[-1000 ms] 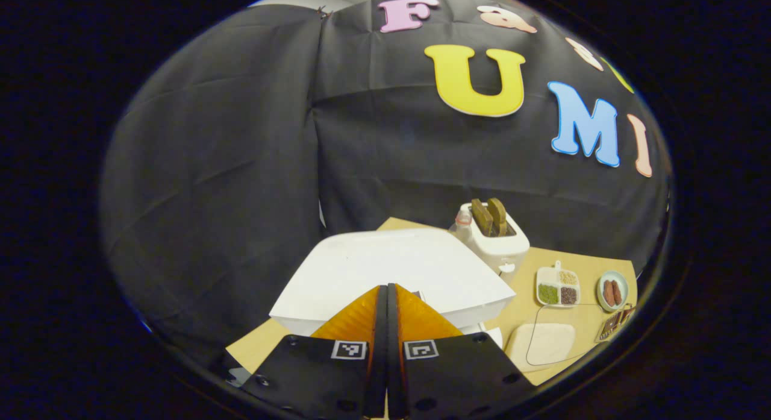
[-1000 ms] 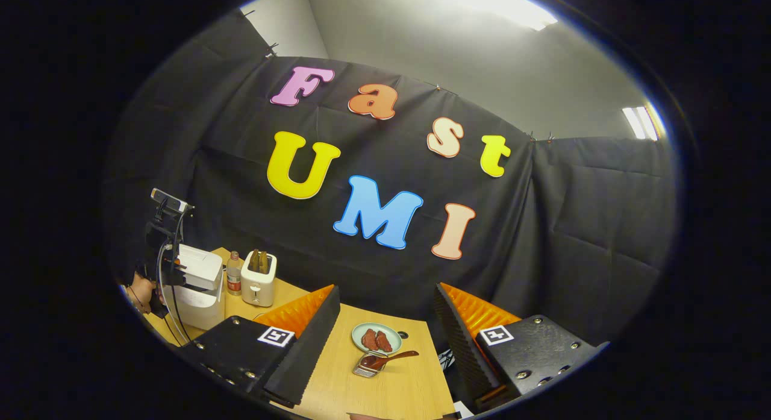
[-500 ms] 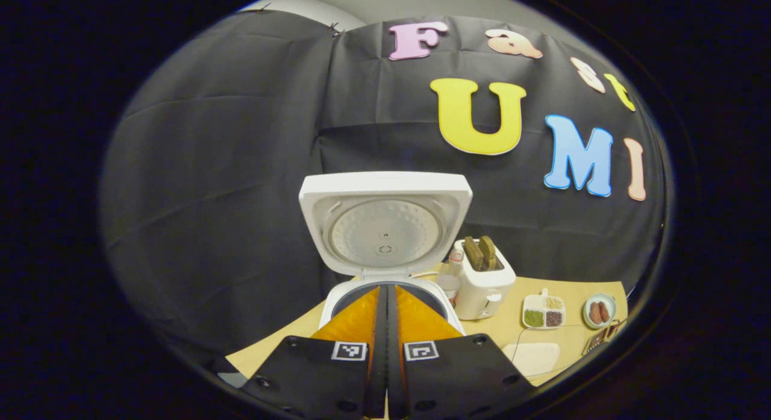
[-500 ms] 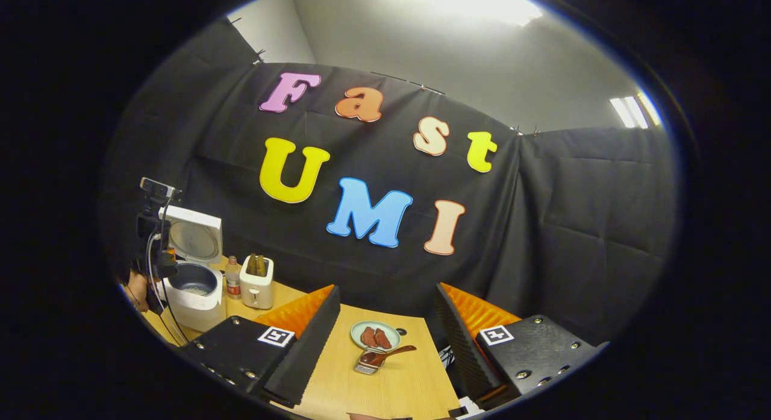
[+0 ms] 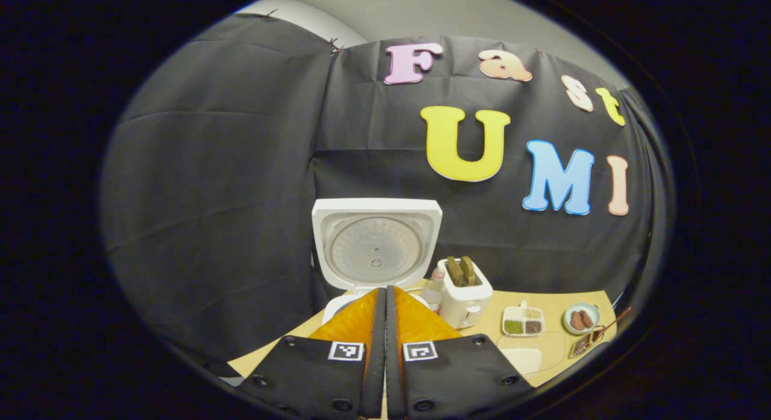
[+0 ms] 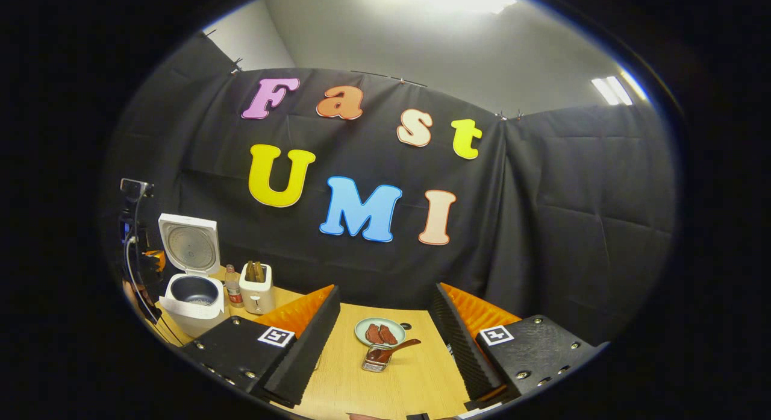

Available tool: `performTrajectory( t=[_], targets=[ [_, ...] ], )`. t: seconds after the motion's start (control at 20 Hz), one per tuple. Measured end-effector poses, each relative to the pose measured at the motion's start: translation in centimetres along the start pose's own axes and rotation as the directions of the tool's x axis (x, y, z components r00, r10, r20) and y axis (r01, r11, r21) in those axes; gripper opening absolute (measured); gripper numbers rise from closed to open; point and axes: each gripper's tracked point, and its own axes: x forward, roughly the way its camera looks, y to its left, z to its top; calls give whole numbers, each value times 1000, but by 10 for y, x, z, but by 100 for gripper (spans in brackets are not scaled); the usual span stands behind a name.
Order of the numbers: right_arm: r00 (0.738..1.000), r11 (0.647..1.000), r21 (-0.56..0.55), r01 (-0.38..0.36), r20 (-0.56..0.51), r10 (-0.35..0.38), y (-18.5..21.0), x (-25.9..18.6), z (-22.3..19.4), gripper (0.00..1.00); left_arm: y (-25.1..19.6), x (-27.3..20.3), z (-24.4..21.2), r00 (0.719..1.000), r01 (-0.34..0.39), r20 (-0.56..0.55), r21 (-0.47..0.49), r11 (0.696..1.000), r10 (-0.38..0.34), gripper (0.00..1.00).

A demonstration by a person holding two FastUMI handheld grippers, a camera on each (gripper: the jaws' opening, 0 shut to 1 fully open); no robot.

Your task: Close the left gripper, press the button to open the rice cooker; take a wooden spoon from the chopstick holder with the right hand, scoop a spoonful of rice and pour it into the rice cooker, then put the wooden spoon back into the chopstick holder.

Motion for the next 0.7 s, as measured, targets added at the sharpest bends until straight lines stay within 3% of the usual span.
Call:
performTrajectory(
  t=[0.05, 0.3, 0.35, 0.4, 0.55, 0.7],
  targets=[
    [1000, 1000, -2, 6, -11, -6, -4, 5, -8, 96, -1, -7, 3, 1000, 11, 12, -9, 1000, -10, 10],
    [998, 999, -31, 34, -59, -35, -25, 47, -55, 96, -3, -51, 35, 993, 3, 118, 9, 1000, -5, 50],
    [997, 999, -30, 33, -64, -35, -28, 58, -63, 96, -7, -57, 37, 991, -1, 137, 21, 1000, -2, 53],
    [997, 999, -32, 20, -67, -22, -30, 64, -67, 93, -10, -66, 43, 988, -12, 156, 34, 999, 6, 69],
    [998, 999, -52, -11, -55, 8, -41, 93, -85, 89, -26, -88, 49, 984, -41, 176, 62, 997, 30, 72],
    [995, 999, 2, -52, -83, 52, -57, 124, -113, 89, -45, -112, 57, 980, -82, 189, 65, 994, 69, 78]
  ],
)
